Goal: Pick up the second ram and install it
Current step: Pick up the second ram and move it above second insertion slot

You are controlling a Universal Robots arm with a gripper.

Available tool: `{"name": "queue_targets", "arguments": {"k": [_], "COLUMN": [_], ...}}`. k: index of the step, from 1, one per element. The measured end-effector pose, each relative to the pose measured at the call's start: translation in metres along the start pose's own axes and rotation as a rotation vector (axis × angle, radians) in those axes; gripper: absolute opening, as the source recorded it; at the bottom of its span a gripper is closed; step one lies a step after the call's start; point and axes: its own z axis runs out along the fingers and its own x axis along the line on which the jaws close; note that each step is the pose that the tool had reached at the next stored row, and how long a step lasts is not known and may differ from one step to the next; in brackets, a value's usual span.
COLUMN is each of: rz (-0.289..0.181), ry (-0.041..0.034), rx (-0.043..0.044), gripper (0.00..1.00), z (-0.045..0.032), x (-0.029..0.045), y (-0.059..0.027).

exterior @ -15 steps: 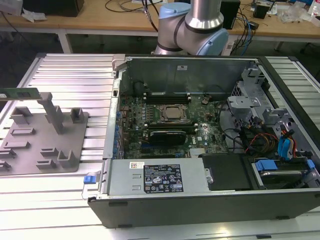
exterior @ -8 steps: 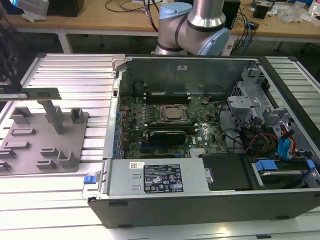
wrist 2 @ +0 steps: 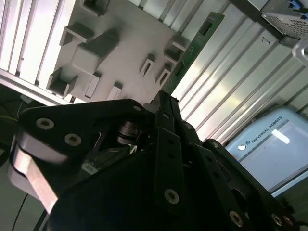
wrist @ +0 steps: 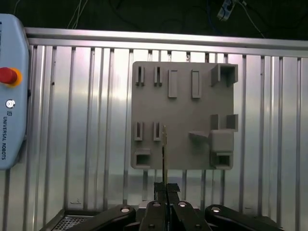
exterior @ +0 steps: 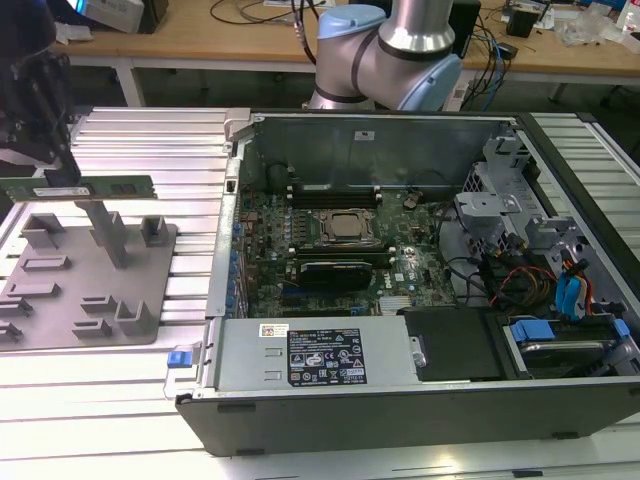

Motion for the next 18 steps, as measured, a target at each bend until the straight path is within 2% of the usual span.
{"name": "queue_targets", "arguments": {"k": [4,10,13,18], "rz": [0.000,0.000,0.000,0.000], "ry": [0.0000,0.0000,0.0000,0.0000], "rx": [0.0001,0.0000,0.0000,0.0001], "gripper": [0.09,0.09,0.09,0.09], "z": [-0.0007,-0.0014,-0.0016,-0.0016], "x": [0.0007,0.0011,0.0013,0.0013], "y": [-0.0158,-0.0275,-0.0316,-0.0325]}}
